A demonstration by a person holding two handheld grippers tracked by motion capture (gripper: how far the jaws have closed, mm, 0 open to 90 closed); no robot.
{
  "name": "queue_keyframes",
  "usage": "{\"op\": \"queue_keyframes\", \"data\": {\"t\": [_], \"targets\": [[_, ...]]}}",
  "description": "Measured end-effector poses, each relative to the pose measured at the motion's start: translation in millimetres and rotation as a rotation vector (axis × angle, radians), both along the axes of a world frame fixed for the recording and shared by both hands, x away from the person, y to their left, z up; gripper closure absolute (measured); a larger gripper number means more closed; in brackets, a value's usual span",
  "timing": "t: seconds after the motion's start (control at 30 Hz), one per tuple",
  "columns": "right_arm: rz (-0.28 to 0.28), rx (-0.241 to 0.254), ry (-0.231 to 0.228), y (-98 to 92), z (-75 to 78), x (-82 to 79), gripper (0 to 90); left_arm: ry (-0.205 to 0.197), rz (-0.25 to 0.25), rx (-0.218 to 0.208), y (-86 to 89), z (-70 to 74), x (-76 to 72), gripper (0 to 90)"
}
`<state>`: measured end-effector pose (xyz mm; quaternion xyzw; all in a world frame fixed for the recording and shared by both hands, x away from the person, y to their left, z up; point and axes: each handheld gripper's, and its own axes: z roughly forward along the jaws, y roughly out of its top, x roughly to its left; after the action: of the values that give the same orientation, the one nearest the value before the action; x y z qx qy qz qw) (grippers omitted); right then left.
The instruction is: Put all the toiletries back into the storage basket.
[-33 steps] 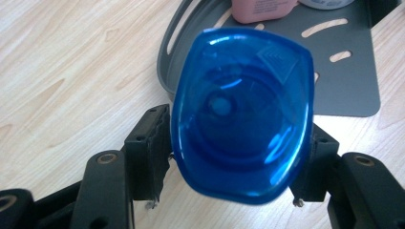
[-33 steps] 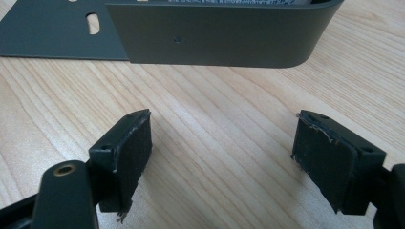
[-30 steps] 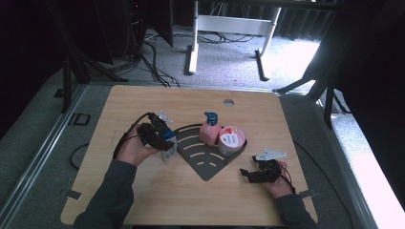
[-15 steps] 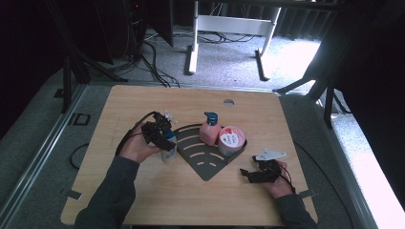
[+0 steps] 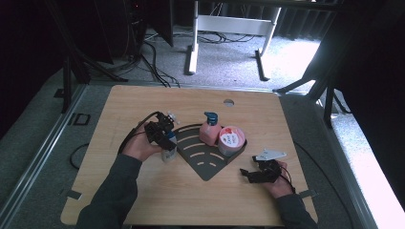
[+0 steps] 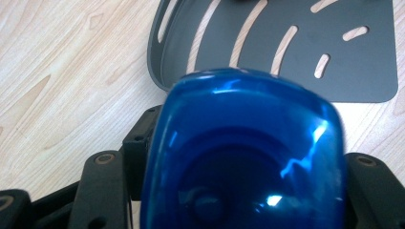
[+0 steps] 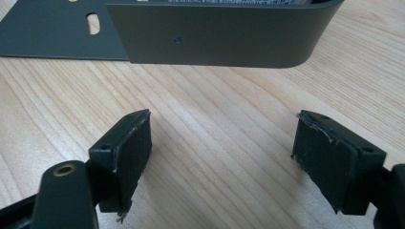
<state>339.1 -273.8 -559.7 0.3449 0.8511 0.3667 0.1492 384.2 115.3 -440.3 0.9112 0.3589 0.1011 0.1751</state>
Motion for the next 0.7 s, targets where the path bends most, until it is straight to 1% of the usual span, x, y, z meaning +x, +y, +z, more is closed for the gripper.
{"op": "queue_keyframes", "data": {"t": [0.37,0.5,0.7], "targets": [[0.000,0.000,0.000,0.0,0.0,0.0,20.6,0.021,-0.005,0.016,-0.3,-2.6,3.8,38.7],[0.000,0.000,0.000,0.0,0.0,0.0,20.6,0.022,-0.009,0.029,-1.5,-2.1,4.4,39.3],[0.000,0.000,0.000,0.0,0.0,0.0,20.5,0.027,-0.009,0.022,-0.7,-2.4,5.5,42.1]]}}
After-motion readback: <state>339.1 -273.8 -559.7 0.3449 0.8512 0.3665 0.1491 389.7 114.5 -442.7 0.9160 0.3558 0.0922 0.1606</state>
